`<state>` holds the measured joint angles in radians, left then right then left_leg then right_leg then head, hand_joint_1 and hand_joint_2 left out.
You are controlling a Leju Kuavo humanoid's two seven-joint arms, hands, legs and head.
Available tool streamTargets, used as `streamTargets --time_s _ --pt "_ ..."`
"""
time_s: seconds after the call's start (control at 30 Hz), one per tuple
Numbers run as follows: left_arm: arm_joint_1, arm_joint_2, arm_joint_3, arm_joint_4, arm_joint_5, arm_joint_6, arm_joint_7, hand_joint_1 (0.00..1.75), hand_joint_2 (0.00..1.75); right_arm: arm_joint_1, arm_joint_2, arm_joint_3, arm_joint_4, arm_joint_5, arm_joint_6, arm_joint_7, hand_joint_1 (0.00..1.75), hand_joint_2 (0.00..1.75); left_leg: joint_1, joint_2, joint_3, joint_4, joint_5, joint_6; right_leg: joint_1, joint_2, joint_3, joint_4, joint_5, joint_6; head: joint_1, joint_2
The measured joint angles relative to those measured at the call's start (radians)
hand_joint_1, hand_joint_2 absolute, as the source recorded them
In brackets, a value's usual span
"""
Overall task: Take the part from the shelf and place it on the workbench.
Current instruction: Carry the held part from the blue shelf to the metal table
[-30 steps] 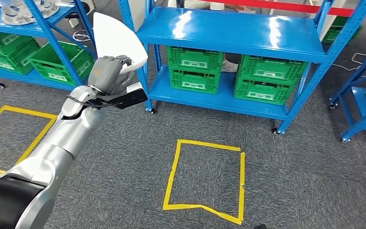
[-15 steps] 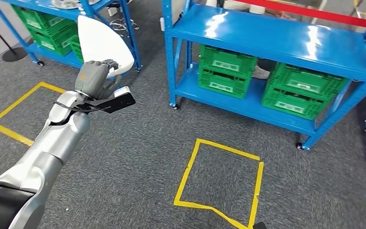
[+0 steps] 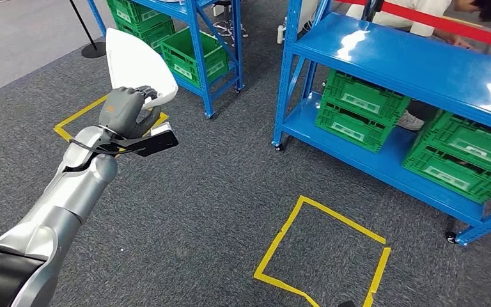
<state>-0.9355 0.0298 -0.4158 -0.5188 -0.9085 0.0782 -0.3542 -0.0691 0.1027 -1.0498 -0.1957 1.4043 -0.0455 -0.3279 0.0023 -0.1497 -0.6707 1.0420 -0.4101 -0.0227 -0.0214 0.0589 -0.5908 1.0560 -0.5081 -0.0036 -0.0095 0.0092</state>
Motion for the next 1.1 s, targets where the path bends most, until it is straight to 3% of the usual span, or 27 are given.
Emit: streamTargets --time_s 0.03,0.07,0.13,0.2,0.23,0.27,0.33,0.37,0.43,0.5,0.53,0.6,0.67,0.73,0.77,0.8,0.83,0.9,0.97,1.0,1.03,1.1 --pt "-0.002 -0.002 0.0 0.003 0.0 -0.002 -0.001 1.75 1.75 -0.001 0.0 0.0 0.0 -0.004 0.0 -0.004 0.0 0.0 -0.002 0.014 -0.003 0.002 -0.001 -0.005 -0.001 -0.013 0.005 -0.005 0.004 -0.007 -0.002 0.0" --pt "-0.007 -0.006 0.0 0.006 -0.001 -0.003 -0.002 1.75 1.75 -0.001 -0.001 0.0 0.0 -0.007 0.001 -0.008 0.0 0.0 -0.004 0.043 -0.013 0.02 -0.013 -0.009 -0.003 -0.026 0.01 -0.011 0.008 -0.013 -0.006 0.0" --pt "-0.02 -0.019 0.0 0.014 -0.001 -0.005 -0.002 1.75 1.75 0.0 -0.002 -0.001 0.0 -0.011 0.002 -0.016 0.0 0.0 -0.006 0.113 -0.058 0.115 -0.064 -0.016 -0.002 -0.054 0.014 -0.017 0.011 -0.022 -0.014 0.0" --pt "-0.027 -0.029 0.0 0.022 -0.001 -0.007 -0.001 1.75 1.75 0.001 -0.003 -0.002 0.0 -0.014 0.002 -0.02 0.0 0.0 0.001 0.138 -0.115 0.237 -0.113 -0.023 -0.001 -0.081 0.015 -0.017 0.009 -0.023 -0.016 0.0" --pt "-0.028 -0.031 -0.001 0.026 -0.001 -0.008 -0.001 1.75 1.75 0.001 -0.003 -0.002 0.0 -0.016 0.002 -0.021 0.0 0.0 0.005 0.141 -0.127 0.265 -0.116 -0.026 -0.002 -0.095 0.016 -0.017 0.008 -0.023 -0.017 0.0" --pt "-0.029 -0.032 -0.001 0.03 -0.001 -0.01 -0.001 1.75 1.75 0.001 -0.003 -0.003 0.0 -0.017 0.003 -0.02 0.0 0.0 0.009 0.145 -0.118 0.252 -0.1 -0.029 -0.002 -0.108 0.018 -0.017 0.006 -0.022 -0.018 0.0" --pt "-0.035 -0.033 -0.001 0.033 -0.001 -0.012 0.001 1.75 1.75 0.001 -0.003 -0.003 0.0 -0.017 0.007 -0.016 0.0 0.0 0.011 0.177 -0.053 0.134 -0.044 -0.03 -0.003 -0.131 0.025 -0.017 -0.001 -0.015 -0.021 0.0" --pt "-0.041 -0.034 -0.001 0.034 -0.002 -0.014 0.001 1.75 1.75 0.001 -0.004 -0.004 0.0 -0.017 0.009 -0.012 0.0 0.0 0.007 0.199 -0.018 0.07 -0.024 -0.027 0.0 -0.143 0.027 -0.015 -0.005 -0.009 -0.026 0.0" --pt "-0.055 -0.04 -0.001 0.037 -0.004 -0.018 0.002 1.75 1.75 0.0 -0.006 -0.005 0.0 -0.017 0.012 -0.005 0.0 0.0 -0.001 0.224 0.015 0.003 -0.014 -0.015 0.007 -0.165 0.032 -0.016 -0.011 0.002 -0.029 0.0" --pt "-0.06 -0.042 -0.001 0.04 -0.009 -0.02 0.002 1.75 1.75 -0.002 -0.006 -0.007 0.0 -0.017 0.014 -0.002 0.0 0.0 -0.006 0.201 0.016 -0.002 -0.015 0.002 0.008 -0.189 0.04 -0.021 -0.016 0.013 -0.028 0.0" --pt "-0.061 -0.041 -0.001 0.042 -0.011 -0.021 0.002 1.75 1.75 -0.004 -0.006 -0.008 0.0 -0.017 0.015 -0.002 0.0 0.0 -0.005 0.188 0.018 -0.005 -0.015 0.009 0.006 -0.187 0.043 -0.019 -0.021 0.019 -0.027 0.0" --pt "-0.065 -0.043 -0.001 0.044 -0.011 -0.021 0.003 1.75 1.75 -0.004 -0.006 -0.008 0.0 -0.017 0.016 -0.002 0.0 0.0 -0.001 0.164 0.022 -0.011 -0.011 0.023 0.001 -0.142 0.024 0.03 -0.055 0.025 -0.024 0.0" --pt "-0.067 -0.05 -0.001 0.046 -0.011 -0.02 0.003 1.75 1.75 -0.002 -0.006 -0.009 0.0 -0.017 0.019 -0.002 0.0 0.0 0.0 0.138 0.022 -0.013 -0.011 0.031 0.001 -0.082 -0.039 0.156 -0.114 0.024 -0.019 0.0" --pt "-0.064 -0.056 -0.001 0.051 -0.011 -0.017 0.001 1.75 1.75 0.0 -0.006 -0.011 0.0 -0.017 0.023 -0.003 0.0 0.0 -0.002 0.107 0.022 -0.011 -0.011 0.034 0.005 -0.062 -0.1 0.257 -0.139 0.021 -0.014 0.0" --pt "-0.062 -0.058 -0.001 0.053 -0.011 -0.016 0.0 1.75 1.75 0.0 -0.006 -0.012 0.0 -0.017 0.023 -0.003 0.0 0.0 -0.003 0.092 0.022 -0.01 -0.012 0.034 0.006 -0.059 -0.108 0.256 -0.123 0.019 -0.012 0.0" --pt "-0.061 -0.058 -0.001 0.054 -0.01 -0.014 0.0 1.75 1.75 0.0 -0.006 -0.013 0.0 -0.018 0.023 -0.003 0.0 0.0 -0.003 0.077 0.022 -0.008 -0.012 0.033 0.006 -0.055 -0.097 0.218 -0.089 0.016 -0.011 0.0" --pt "-0.061 -0.059 -0.001 0.055 -0.009 -0.013 0.0 1.75 1.75 0.0 -0.006 -0.014 0.0 -0.018 0.023 -0.003 0.0 0.0 -0.003 0.063 0.022 -0.005 -0.013 0.031 0.005 -0.042 -0.071 0.151 -0.048 0.014 -0.01 0.0" --pt "-0.062 -0.065 -0.001 0.056 -0.007 -0.011 0.0 1.75 1.75 -0.001 -0.006 -0.015 0.0 -0.017 0.023 -0.003 0.0 0.0 -0.003 0.035 0.017 0.002 -0.013 0.023 0.001 -0.003 -0.024 0.035 0.001 0.011 -0.008 0.0" --pt "-0.061 -0.068 -0.001 0.058 -0.006 -0.01 0.002 1.75 1.75 -0.002 -0.007 -0.016 0.0 -0.017 0.023 -0.001 0.0 0.0 -0.001 0.01 0.01 0.001 -0.009 0.009 0.003 0.011 -0.009 0.002 0.004 0.008 -0.007 0.0" --pt "-0.06 -0.068 -0.001 0.059 -0.007 -0.009 0.004 1.75 1.75 -0.003 -0.007 -0.016 0.0 -0.017 0.023 -0.001 0.0 0.0 0.0 -0.002 0.008 -0.003 -0.005 0.001 0.004 -0.002 -0.007 -0.001 0.007 0.003 -0.006 0.0" --pt "-0.059 -0.066 -0.001 0.06 -0.008 -0.009 0.007 1.75 1.75 -0.004 -0.007 -0.016 0.0 -0.017 0.024 -0.002 0.0 0.0 0.001 -0.002 0.006 -0.004 -0.004 -0.004 0.003 -0.014 -0.003 -0.005 0.011 -0.003 -0.005 0.0" --pt "-0.06 -0.065 -0.001 0.062 -0.012 -0.008 0.015 1.75 1.75 -0.005 -0.006 -0.016 0.0 -0.017 0.026 -0.005 0.0 0.0 -0.003 0.046 -0.014 0.034 -0.027 -0.013 0.0 -0.038 0.004 -0.014 0.017 -0.017 -0.011 0.0"
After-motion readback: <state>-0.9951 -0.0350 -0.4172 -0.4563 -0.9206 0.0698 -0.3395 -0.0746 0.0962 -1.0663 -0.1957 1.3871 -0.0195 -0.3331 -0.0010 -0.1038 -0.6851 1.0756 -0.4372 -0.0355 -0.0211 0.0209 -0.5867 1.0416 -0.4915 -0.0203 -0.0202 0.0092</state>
